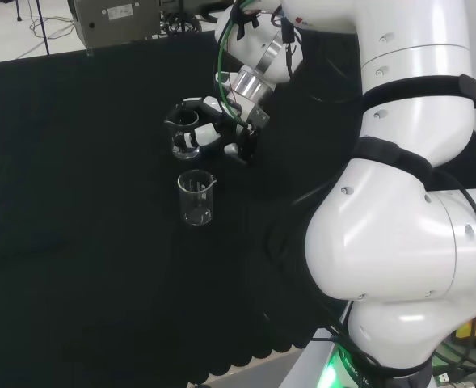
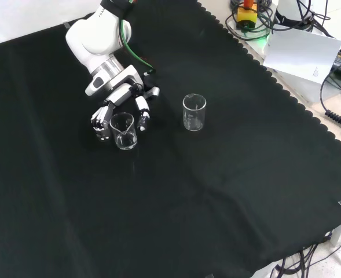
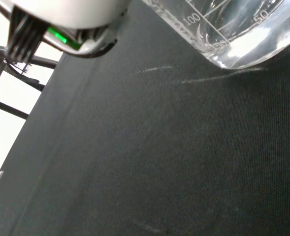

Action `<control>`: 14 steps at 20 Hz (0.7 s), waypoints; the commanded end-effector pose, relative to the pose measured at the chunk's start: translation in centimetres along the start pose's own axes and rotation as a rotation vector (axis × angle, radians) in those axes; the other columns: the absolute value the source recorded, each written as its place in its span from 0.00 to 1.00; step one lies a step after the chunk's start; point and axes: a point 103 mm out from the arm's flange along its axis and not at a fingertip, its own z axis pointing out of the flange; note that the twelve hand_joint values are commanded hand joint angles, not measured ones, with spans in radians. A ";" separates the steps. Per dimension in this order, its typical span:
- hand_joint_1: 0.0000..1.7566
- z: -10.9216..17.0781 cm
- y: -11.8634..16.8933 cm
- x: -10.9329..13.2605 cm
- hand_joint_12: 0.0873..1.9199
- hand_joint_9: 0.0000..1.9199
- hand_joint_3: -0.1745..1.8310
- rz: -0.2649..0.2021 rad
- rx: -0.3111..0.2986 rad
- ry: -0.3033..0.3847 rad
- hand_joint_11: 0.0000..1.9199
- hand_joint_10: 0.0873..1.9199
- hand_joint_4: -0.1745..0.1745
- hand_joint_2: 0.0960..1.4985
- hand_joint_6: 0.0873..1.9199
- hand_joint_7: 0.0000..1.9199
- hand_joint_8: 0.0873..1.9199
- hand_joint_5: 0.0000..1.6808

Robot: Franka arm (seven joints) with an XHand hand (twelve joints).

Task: Pick up the beaker on the right.

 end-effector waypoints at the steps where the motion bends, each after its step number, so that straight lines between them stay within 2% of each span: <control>1: 0.55 0.2 0.3 0.0 0.69 0.28 0.42 0.015 -0.009 0.023 0.12 0.28 0.42 0.32 0.43 0.20 0.32 0.42; 4: 0.57 0.5 0.5 0.0 0.67 0.31 0.42 0.021 -0.015 0.065 0.21 0.28 0.41 0.33 0.46 0.23 0.32 0.47; 6: 0.58 0.7 0.6 0.1 0.66 0.31 0.43 0.020 -0.009 0.066 0.22 0.28 0.42 0.34 0.46 0.23 0.32 0.48; 8: 0.61 0.8 0.6 0.2 0.66 0.32 0.43 0.034 -0.028 0.055 0.22 0.28 0.42 0.34 0.46 0.24 0.33 0.49; 9: 0.64 0.7 0.6 0.3 0.65 0.35 0.43 0.047 -0.049 0.035 0.25 0.27 0.39 0.35 0.46 0.26 0.33 0.50; 10: 0.65 0.6 0.5 0.3 0.63 0.38 0.38 0.060 -0.087 0.008 0.29 0.26 0.32 0.42 0.46 0.28 0.33 0.55; 12: 0.67 0.1 0.3 0.7 0.52 0.52 0.32 0.076 -0.159 -0.047 0.47 0.22 0.10 0.51 0.43 0.42 0.33 0.63; 13: 0.69 -0.2 0.1 0.9 0.46 0.59 0.28 0.072 -0.197 -0.074 0.55 0.18 0.27 0.53 0.40 0.52 0.31 0.66; 14: 0.73 -0.7 0.0 1.3 0.42 0.68 0.29 0.061 -0.242 -0.092 0.61 0.10 0.23 0.51 0.40 0.58 0.31 0.67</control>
